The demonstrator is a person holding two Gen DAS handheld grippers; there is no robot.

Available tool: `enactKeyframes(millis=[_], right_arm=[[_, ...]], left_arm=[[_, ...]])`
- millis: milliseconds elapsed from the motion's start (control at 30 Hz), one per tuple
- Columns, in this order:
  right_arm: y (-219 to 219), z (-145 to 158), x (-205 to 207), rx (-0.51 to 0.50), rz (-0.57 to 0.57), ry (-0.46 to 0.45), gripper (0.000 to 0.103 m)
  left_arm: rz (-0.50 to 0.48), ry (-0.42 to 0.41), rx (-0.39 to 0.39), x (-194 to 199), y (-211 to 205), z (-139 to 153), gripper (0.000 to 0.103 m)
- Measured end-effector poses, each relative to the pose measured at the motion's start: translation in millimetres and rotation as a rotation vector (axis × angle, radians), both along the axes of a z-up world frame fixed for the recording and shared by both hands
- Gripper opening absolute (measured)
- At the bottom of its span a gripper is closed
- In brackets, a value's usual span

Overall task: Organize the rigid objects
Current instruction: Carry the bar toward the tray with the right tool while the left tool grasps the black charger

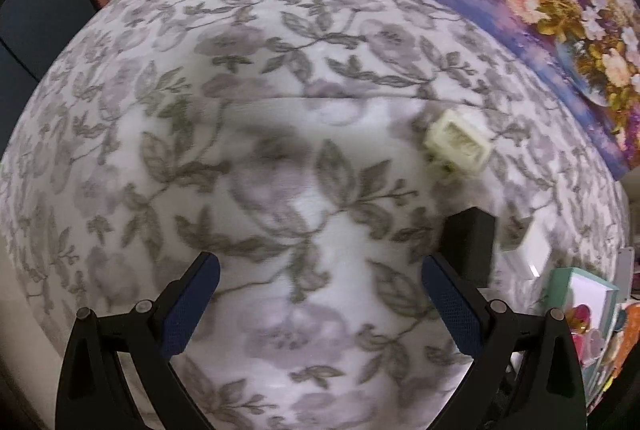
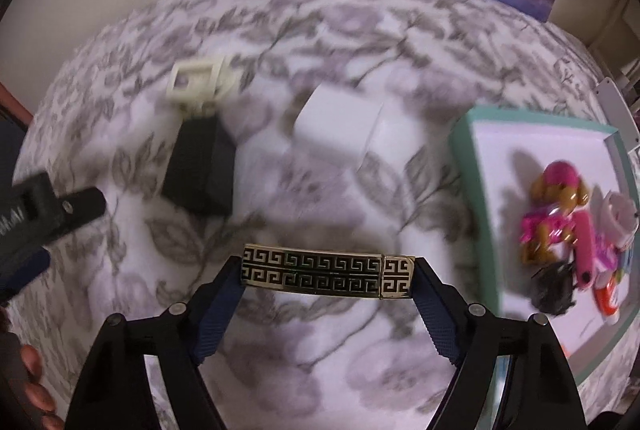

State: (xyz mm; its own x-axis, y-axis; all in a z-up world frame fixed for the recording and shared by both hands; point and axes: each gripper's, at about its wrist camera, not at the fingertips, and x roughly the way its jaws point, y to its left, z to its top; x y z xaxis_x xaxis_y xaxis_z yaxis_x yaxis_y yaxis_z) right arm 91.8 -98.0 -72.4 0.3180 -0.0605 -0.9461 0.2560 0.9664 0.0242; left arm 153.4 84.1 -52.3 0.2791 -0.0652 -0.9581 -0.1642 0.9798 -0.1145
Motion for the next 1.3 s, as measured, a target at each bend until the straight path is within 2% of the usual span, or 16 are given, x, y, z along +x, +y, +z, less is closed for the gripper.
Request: enactKeyframes(millis=[267, 467, 533, 733, 833, 900, 1000, 1167, 1300], right_arm=[[-45, 27, 2, -0.02, -0.059, -0.07, 0.084], [-71, 35, 2, -0.016, -0.104, -0.1, 0.084], [-78, 34, 1, -0.008, -0.116, -0.097, 0.084], [-89, 31, 0, 0.005, -0.131, -0.086, 0.084], [-92, 31, 0, 0.01, -0.135, -0.086, 0.084], [-92, 30, 0, 0.013, -0.135, -0.083, 0.084], [-91, 28, 0, 0.017, -0.131, -0.076, 0.084], [-93, 28, 0, 0.024, -0.135, -0.072, 0.084], [-99, 35, -2, 0.036, -0.141, -0.088, 0.084]], left_arm=[[-0.079, -0.034, -0.101, 5, -36, -1, 0.101], [-0.142, -0.044, -0.052, 7, -66, -7, 0.099], [-0.152, -0.047, -0.043, 7, -71, -10, 0.084], [-0.175, -0.054, -0.009, 10, -81, -17, 0.056], [-0.191, -0.056, -0.005, 10, -86, -19, 0.047], [-0.197, -0.056, 0.011, 10, -90, -21, 0.047], [-0.202, -0.049, -0.003, 10, -92, -26, 0.033], [-0.188, -0.062, -0.013, 8, -90, -22, 0.032], [-0.175, -0.107, -0.032, 7, -87, -3, 0.032]])
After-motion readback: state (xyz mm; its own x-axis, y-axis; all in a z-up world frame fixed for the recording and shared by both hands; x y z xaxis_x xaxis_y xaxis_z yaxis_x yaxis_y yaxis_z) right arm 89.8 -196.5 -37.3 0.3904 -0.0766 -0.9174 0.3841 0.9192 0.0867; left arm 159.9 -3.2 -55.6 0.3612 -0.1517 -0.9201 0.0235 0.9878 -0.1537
